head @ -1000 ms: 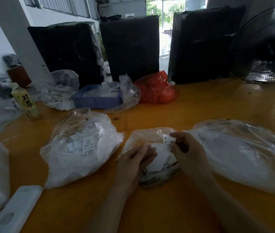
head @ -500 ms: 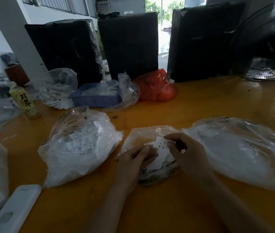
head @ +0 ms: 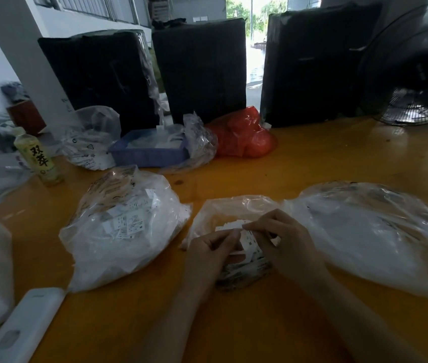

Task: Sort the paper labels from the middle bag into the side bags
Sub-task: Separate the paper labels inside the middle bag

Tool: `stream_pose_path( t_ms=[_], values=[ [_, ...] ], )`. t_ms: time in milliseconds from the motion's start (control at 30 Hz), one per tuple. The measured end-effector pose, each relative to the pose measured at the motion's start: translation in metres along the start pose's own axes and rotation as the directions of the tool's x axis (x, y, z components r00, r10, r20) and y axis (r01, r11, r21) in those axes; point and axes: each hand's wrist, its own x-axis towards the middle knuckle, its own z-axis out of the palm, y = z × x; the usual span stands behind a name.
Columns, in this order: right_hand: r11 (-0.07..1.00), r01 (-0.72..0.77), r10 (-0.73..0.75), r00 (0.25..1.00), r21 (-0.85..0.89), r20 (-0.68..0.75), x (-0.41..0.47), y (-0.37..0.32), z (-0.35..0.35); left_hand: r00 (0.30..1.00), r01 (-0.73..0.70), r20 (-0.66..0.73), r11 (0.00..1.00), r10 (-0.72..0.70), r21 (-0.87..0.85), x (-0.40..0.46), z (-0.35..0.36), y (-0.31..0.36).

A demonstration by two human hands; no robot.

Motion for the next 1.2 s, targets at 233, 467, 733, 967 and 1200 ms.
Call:
stream_pose_path(
  t_ms=[233, 467, 733, 967, 1200],
  values=[
    [0.969, -0.171, 0.184, 0.981, 0.176, -0.065, -0.001, -0.002, -0.001, 1.0, -0.005, 0.004, 0.999, 0.005, -0.044, -0.001, 0.0, 0.002],
    [0.926, -0.264, 0.283, 0.959, 0.27, -0.031, 0.0, -0.002, 0.005, 1.0, -0.018, -0.021, 0.998, 0.017, -0.057, -0.001, 0.002, 0.003],
    [0.977, -0.15, 0.155, 0.988, 0.15, -0.019, -0.004, -0.006, 0.011, 0.997, 0.024, -0.067, 0.998, -0.028, -0.06, 0.001, 0.002, 0.003],
    [0.986, -0.13, 0.132, 0.991, 0.1, -0.015, -0.003, -0.009, 0.008, 0.999, -0.025, -0.048, 0.999, 0.024, -0.023, -0.002, 0.002, 0.011],
    [0.952, -0.209, 0.244, 0.959, 0.223, -0.142, -0.001, -0.009, -0.001, 0.982, -0.165, -0.069, 0.974, 0.178, 0.157, -0.002, 0.001, 0.014]
  ],
)
